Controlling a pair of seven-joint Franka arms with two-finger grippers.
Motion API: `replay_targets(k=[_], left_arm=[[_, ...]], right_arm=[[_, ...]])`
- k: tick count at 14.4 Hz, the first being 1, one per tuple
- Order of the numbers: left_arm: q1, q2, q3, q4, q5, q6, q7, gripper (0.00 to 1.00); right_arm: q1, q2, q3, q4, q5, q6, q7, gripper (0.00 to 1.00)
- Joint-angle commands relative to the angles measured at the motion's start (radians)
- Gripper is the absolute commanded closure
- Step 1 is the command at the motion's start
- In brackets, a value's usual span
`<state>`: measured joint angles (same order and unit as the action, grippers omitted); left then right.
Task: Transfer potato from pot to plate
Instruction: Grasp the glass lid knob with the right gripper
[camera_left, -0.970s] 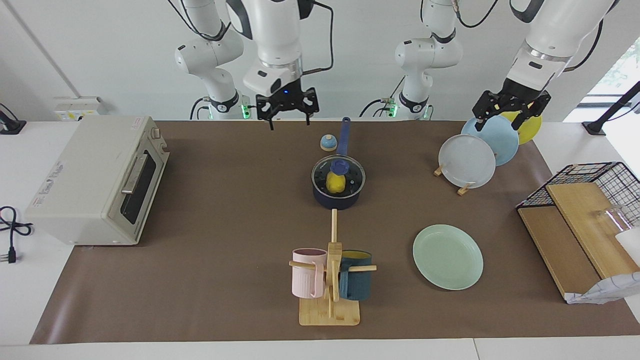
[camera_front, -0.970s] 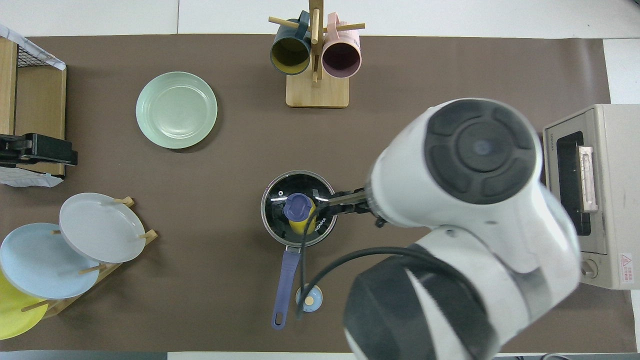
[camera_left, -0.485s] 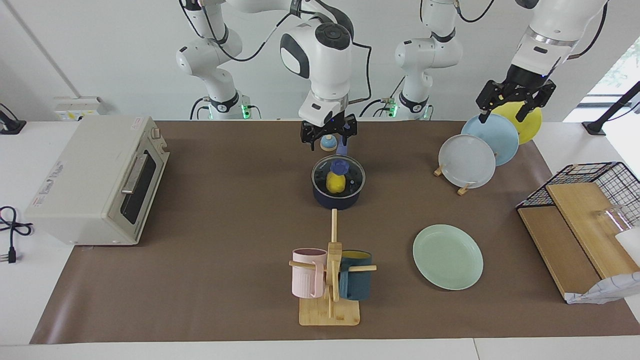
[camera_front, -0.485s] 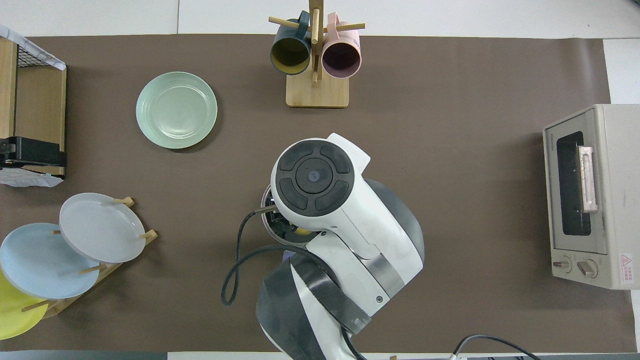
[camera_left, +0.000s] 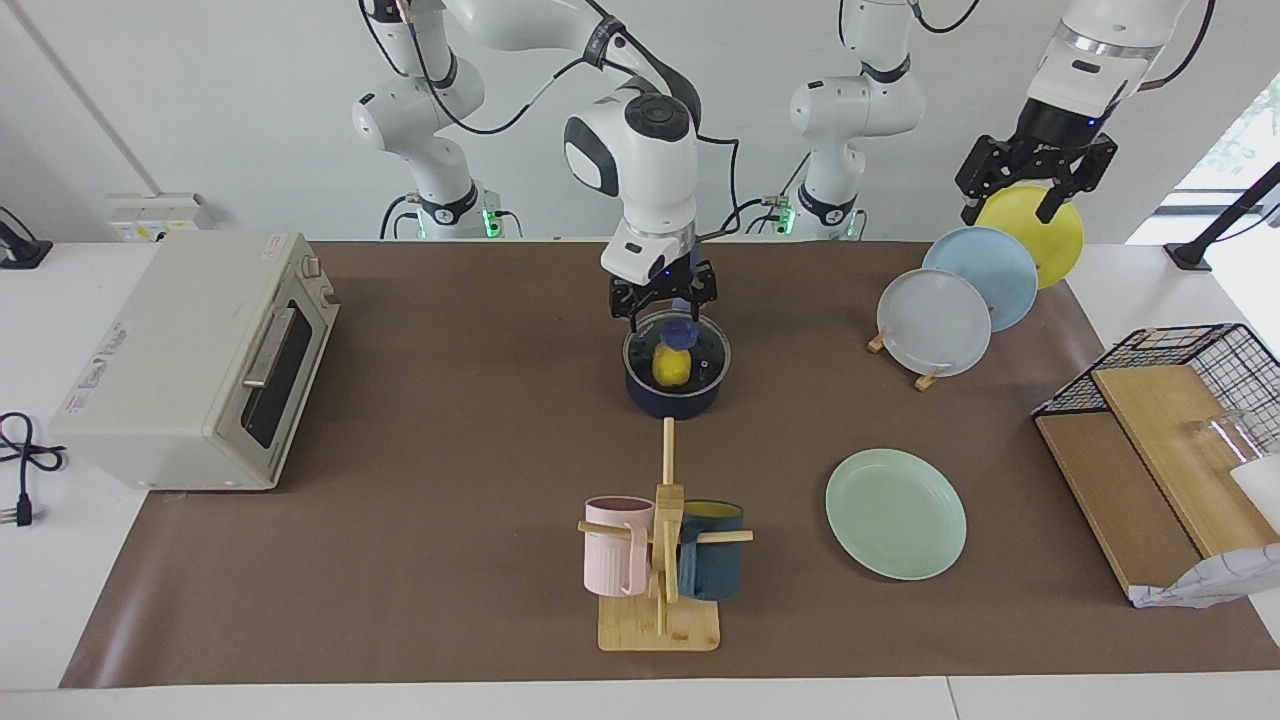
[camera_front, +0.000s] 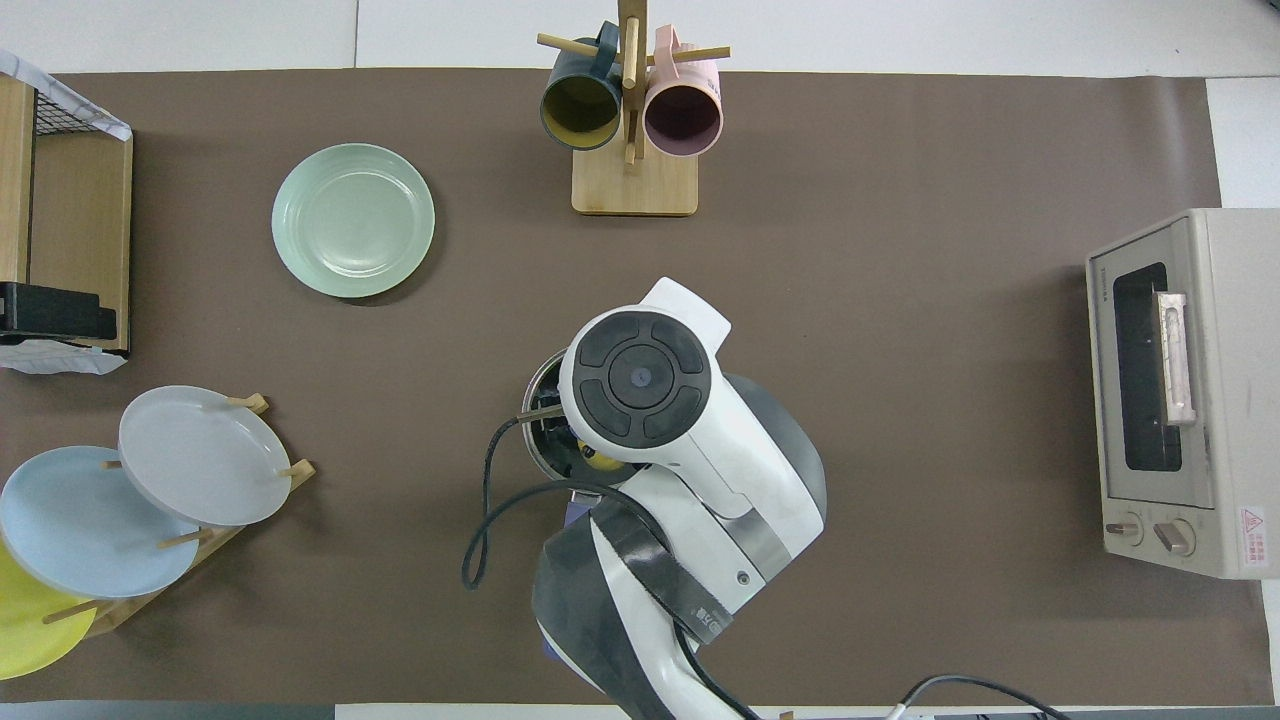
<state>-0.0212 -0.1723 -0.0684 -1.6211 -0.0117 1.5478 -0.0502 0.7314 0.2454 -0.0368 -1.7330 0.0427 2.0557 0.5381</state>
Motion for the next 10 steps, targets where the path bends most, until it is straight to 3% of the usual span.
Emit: replay_targets(k=[1, 10], left_arm=[[-0.002, -0.027, 0.004, -0.005, -0.010, -0.031, -0.008, 0.00], [-0.013, -0.050, -0.002, -0.022, -0.010, -0.068, -0.004, 0.00]], right_arm=[[0.048, 0.032, -0.002, -0.008, -0.014, 0.047, 0.029, 0.00], [0.049, 0.055, -0.002, -0.016, -0.078, 0.089, 0.011, 0.00]])
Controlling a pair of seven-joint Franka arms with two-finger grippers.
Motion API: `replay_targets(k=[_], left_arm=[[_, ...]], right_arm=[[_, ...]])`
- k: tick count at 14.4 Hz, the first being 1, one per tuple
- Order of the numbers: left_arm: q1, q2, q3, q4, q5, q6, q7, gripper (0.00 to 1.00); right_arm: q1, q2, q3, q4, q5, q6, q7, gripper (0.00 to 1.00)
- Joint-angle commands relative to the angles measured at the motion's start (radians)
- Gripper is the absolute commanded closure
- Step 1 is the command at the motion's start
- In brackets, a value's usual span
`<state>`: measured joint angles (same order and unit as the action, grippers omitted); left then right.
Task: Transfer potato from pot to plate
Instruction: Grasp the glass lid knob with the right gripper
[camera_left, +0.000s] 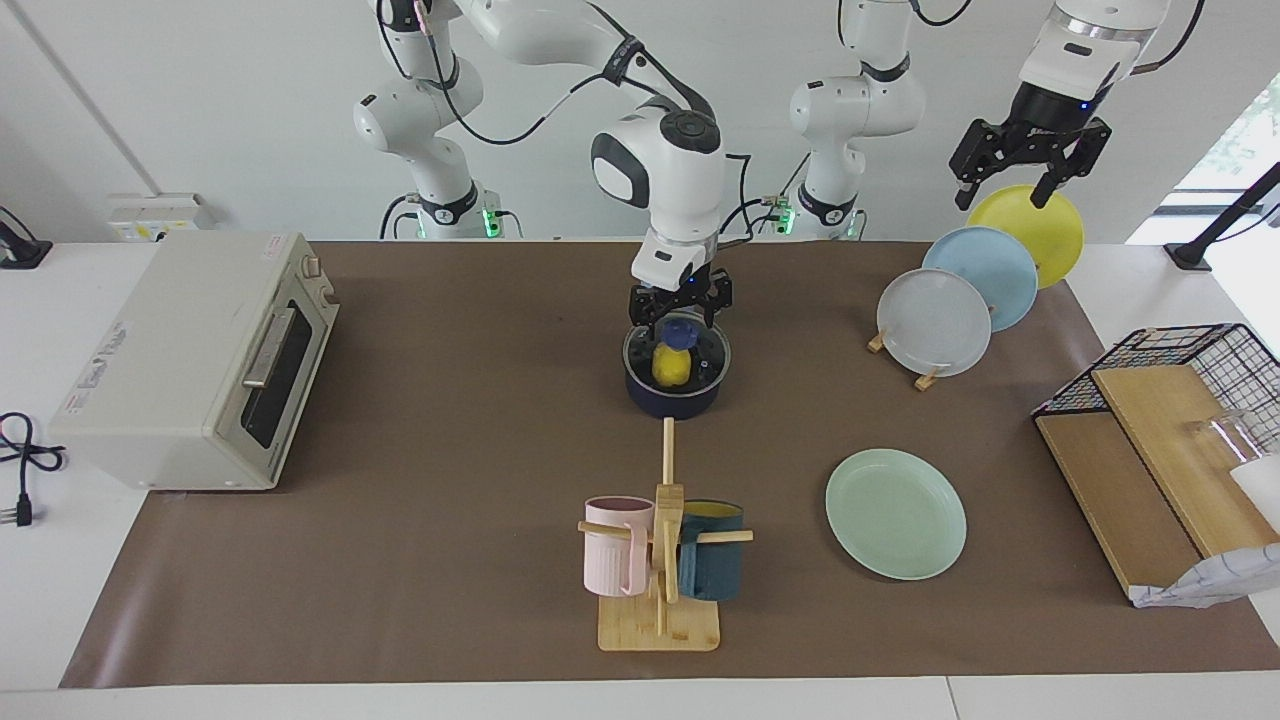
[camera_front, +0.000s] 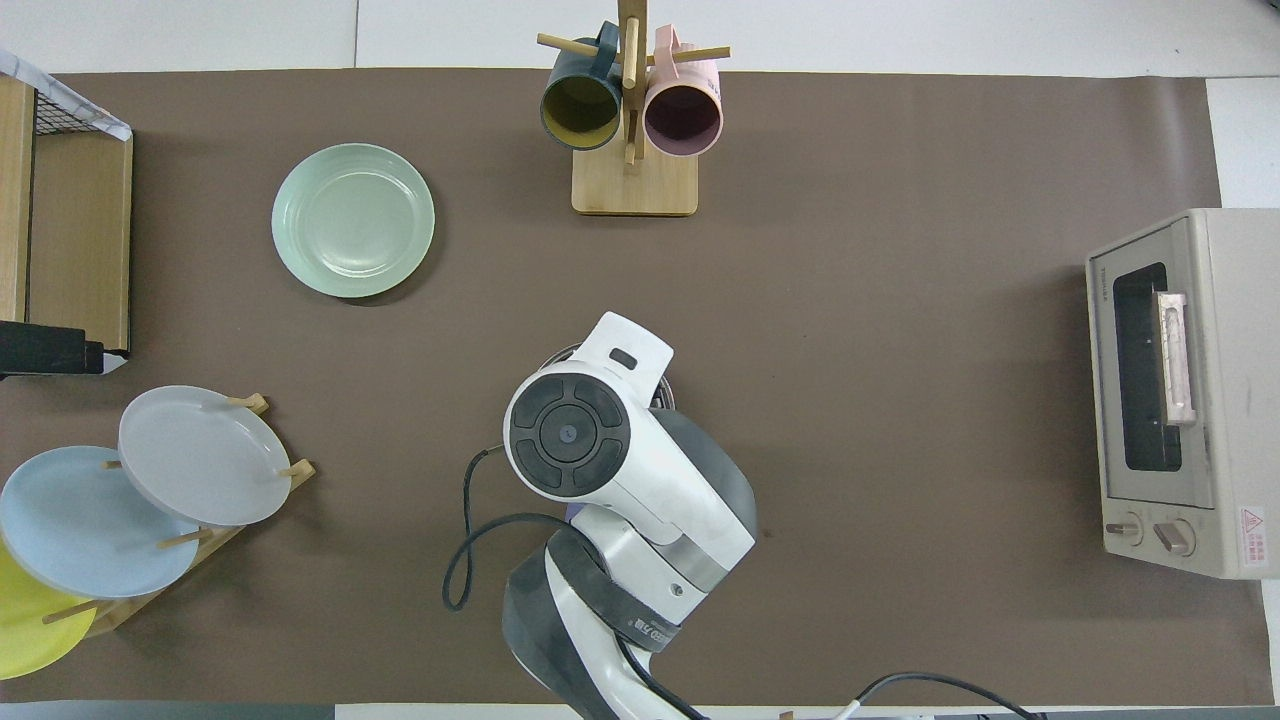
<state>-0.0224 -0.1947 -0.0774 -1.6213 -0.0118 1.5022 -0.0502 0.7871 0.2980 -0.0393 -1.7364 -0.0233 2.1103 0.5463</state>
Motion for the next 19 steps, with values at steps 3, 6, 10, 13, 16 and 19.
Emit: replay_targets(k=[3, 6, 10, 13, 16, 19], left_arm=[[-0.011, -0.035, 0.007, -0.035, -0.010, -0.020, 0.003, 0.00], [-0.007, -0.035, 0.007, -0.035, -0.011, -0.019, -0.004, 0.51], [-0.001, -0.035, 0.013, -0.035, -0.013, -0.030, -0.011, 1.00], [-0.001, -0.035, 0.013, -0.035, -0.013, -0.031, -0.008, 1.00], [-0.001, -0.035, 0.014, -0.037, -0.013, -0.028, -0.005, 1.00], [-0.004, -0.041, 0.016, -0.045, -0.013, -0.020, 0.001, 0.00]], right_arm=[[-0.006, 0.012, 0.001, -0.012, -0.012, 0.051, 0.004, 0.00], [-0.014, 0.020, 0.003, -0.012, -0.012, 0.057, 0.003, 0.00], [-0.014, 0.020, 0.003, -0.011, -0.010, 0.054, 0.003, 0.17], [-0.012, 0.020, 0.003, -0.011, -0.007, 0.054, 0.006, 0.28], [-0.012, 0.020, 0.003, -0.008, -0.001, 0.056, 0.007, 0.38], [-0.011, 0.020, 0.003, -0.003, 0.000, 0.053, 0.010, 0.41]])
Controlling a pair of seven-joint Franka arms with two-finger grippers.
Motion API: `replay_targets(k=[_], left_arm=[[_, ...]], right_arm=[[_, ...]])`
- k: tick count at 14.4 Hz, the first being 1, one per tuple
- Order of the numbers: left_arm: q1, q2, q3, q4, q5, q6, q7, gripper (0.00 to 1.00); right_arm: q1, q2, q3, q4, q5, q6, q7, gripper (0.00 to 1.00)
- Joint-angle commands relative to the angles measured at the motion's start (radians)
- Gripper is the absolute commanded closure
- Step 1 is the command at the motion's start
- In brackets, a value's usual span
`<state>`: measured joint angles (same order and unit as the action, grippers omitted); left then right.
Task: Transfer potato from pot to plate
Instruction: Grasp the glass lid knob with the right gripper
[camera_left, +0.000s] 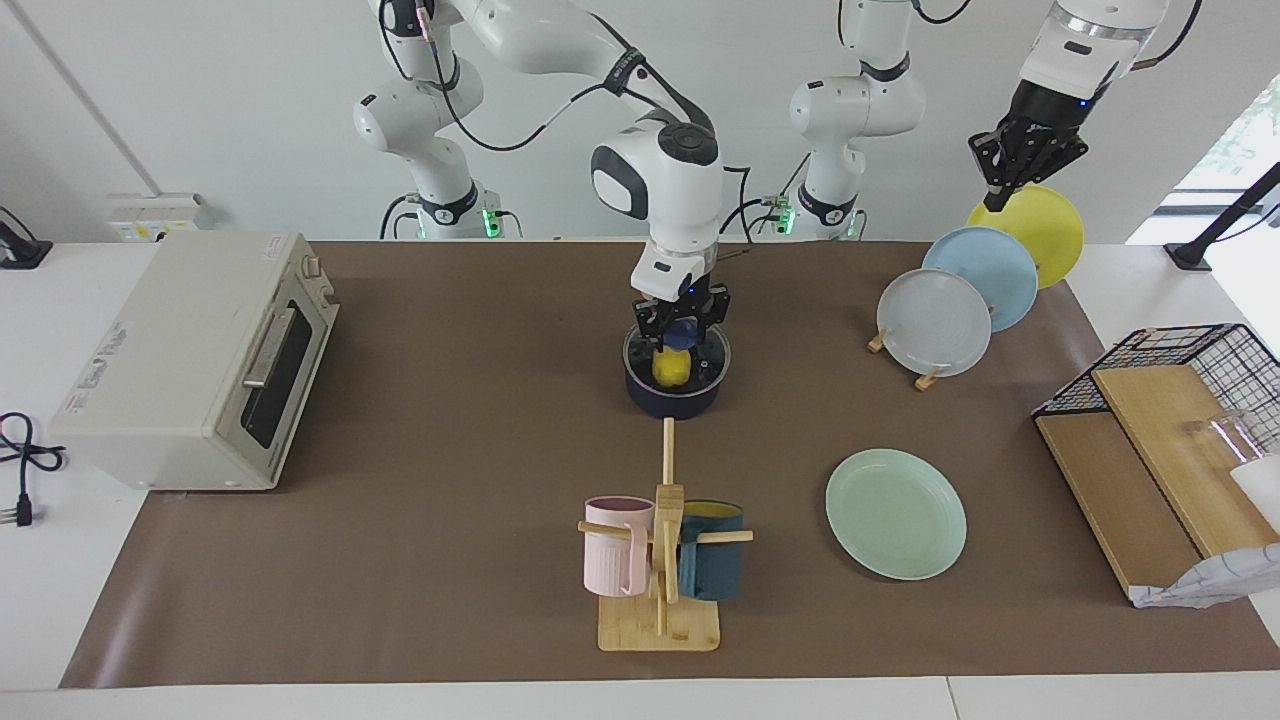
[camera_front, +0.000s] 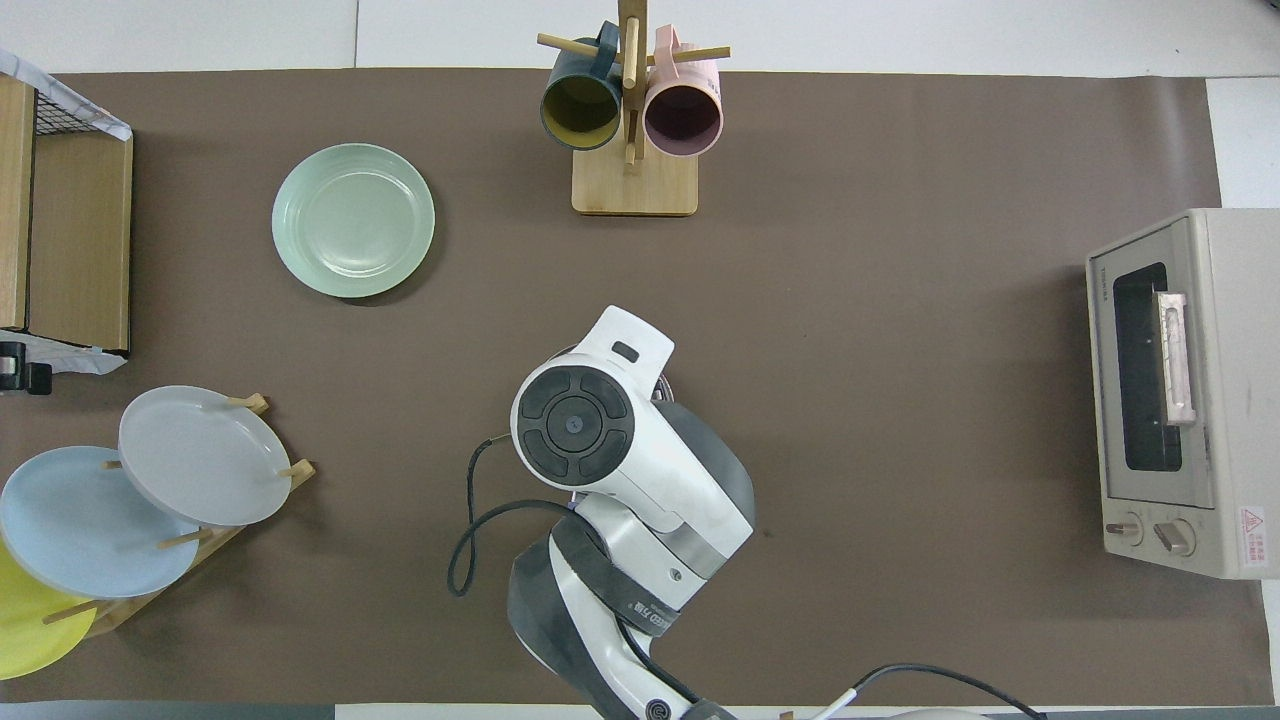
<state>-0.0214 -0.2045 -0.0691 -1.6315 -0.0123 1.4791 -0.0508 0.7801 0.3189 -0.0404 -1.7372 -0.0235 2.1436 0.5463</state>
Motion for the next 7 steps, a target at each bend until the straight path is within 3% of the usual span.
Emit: replay_targets(k=[1, 7], left_arm=[[-0.006, -0.032, 0.008, -0.034, -0.012, 0.004, 0.000, 0.00], [-0.005, -0.030, 0.008, -0.034, -0.015, 0.018, -0.001, 0.00]], right_arm=[[-0.004, -0.001, 0.004, 0.001, 0.002, 0.016, 0.011, 0.42], [-0.028, -0.003, 0.002, 0.093, 0.001, -0.097, -0.003, 0.55]])
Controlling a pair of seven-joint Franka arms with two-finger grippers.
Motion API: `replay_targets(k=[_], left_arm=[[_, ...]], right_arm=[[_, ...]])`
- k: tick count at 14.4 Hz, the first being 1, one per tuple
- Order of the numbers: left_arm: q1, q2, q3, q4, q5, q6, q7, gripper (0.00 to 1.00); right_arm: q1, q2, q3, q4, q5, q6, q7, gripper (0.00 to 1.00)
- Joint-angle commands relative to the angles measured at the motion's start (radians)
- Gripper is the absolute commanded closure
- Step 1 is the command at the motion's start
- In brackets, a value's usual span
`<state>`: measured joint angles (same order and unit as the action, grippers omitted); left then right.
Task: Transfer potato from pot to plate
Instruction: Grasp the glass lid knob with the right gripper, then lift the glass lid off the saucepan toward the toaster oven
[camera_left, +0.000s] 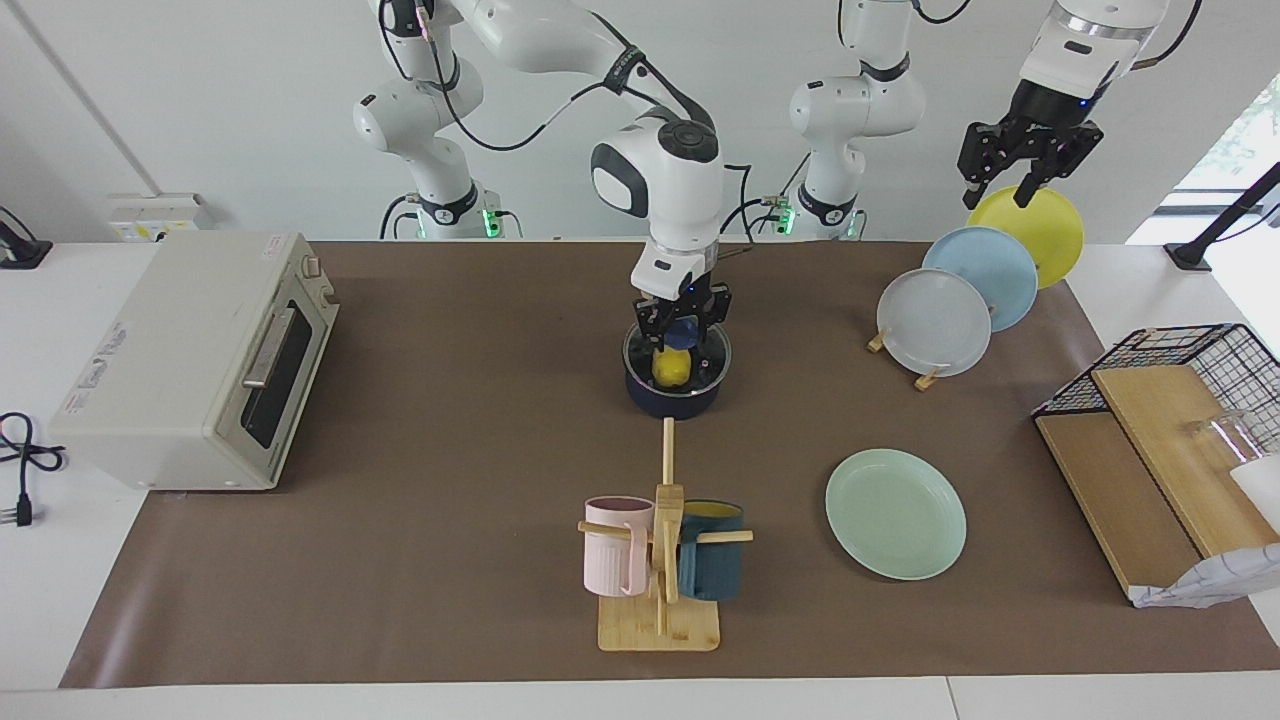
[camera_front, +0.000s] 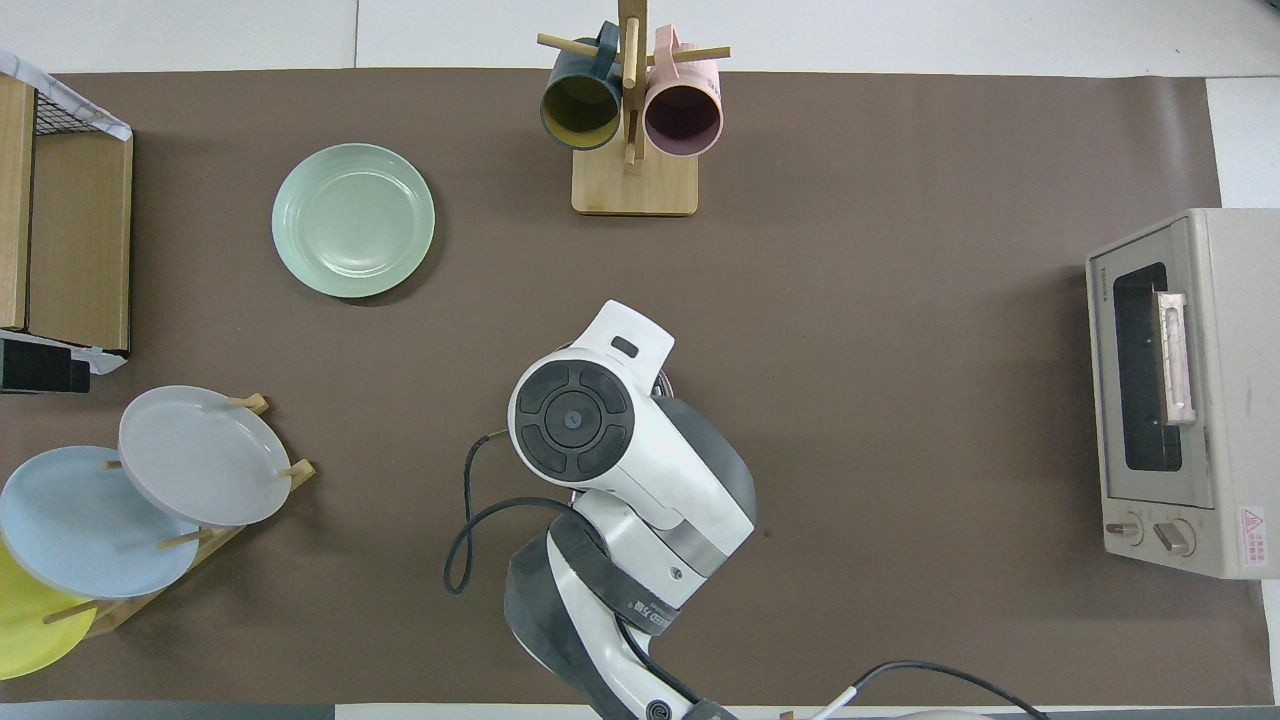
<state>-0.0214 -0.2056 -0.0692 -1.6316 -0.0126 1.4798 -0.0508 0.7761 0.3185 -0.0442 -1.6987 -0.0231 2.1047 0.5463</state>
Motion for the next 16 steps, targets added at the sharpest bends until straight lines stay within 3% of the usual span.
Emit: replay_targets(k=[1, 11, 14, 16], left_arm=[[-0.005, -0.029, 0.008, -0.034, -0.015, 0.019, -0.001, 0.00], [-0.017, -0.038, -0.004, -0.051, -0.073, 0.027, -0.007, 0.00], [-0.087, -0.060, -0.017, -0.105, -0.082, 0.091, -0.027, 0.00], [-0.149, -0.060, -0.017, -0.113, -0.082, 0.106, -0.099, 0.00]], right_arm=[[-0.041, -0.004, 0.006, 0.073, 0.002, -0.083, -0.035, 0.55], [-0.470, -0.042, 0.006, 0.065, 0.008, -0.206, -0.635, 0.55], [-0.615, -0.067, 0.006, -0.010, 0.009, -0.195, -0.833, 0.55], [-0.688, -0.102, 0.006, -0.132, 0.009, -0.076, -0.942, 0.55]])
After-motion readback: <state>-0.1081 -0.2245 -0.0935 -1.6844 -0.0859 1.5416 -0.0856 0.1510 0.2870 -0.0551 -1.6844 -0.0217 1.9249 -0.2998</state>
